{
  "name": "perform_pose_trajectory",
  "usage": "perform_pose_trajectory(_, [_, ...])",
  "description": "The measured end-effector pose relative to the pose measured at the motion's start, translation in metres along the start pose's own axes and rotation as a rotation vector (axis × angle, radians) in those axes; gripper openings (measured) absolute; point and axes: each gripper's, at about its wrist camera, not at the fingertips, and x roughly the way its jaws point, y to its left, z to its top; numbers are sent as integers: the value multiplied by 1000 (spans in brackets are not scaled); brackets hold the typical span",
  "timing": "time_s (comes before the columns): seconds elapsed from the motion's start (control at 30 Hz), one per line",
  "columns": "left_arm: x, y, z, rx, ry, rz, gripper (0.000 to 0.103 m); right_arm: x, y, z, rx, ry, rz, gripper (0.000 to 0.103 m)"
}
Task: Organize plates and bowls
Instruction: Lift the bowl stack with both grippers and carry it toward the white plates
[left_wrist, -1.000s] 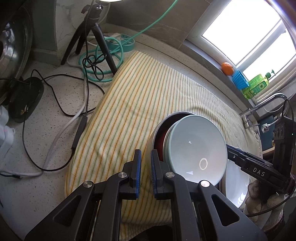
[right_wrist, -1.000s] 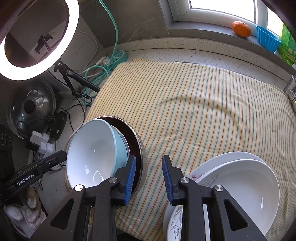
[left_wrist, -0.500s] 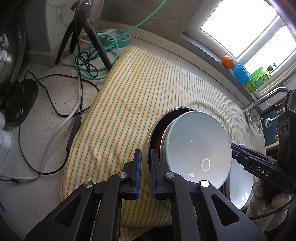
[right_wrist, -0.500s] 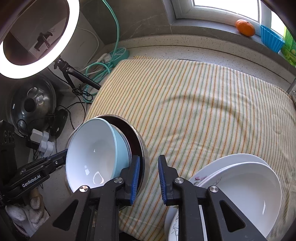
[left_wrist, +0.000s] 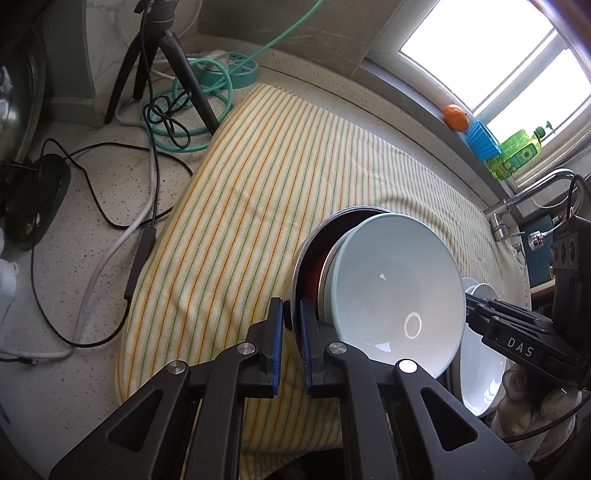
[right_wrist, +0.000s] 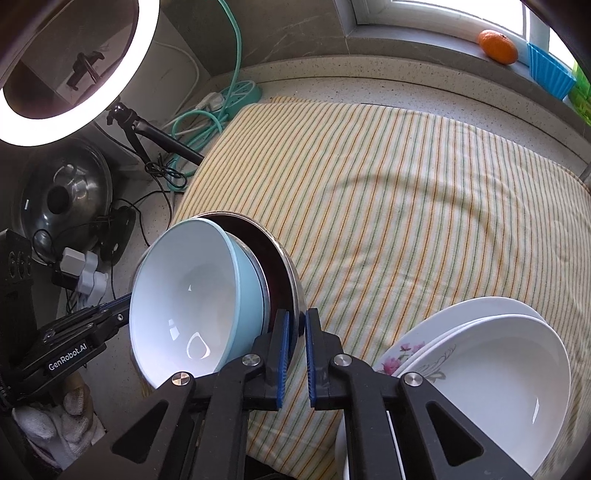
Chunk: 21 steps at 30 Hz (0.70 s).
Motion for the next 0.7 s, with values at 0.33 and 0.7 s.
perform_pose_trajectory(0.33, [-2,-1,0,-14,-8,-3,7,-1,-1,0,12,5,-9,7])
perform_pose_trajectory(0.7, [-10,-9,2,12,-35,6,7,-5,-5,-2,41,-1,-4,7])
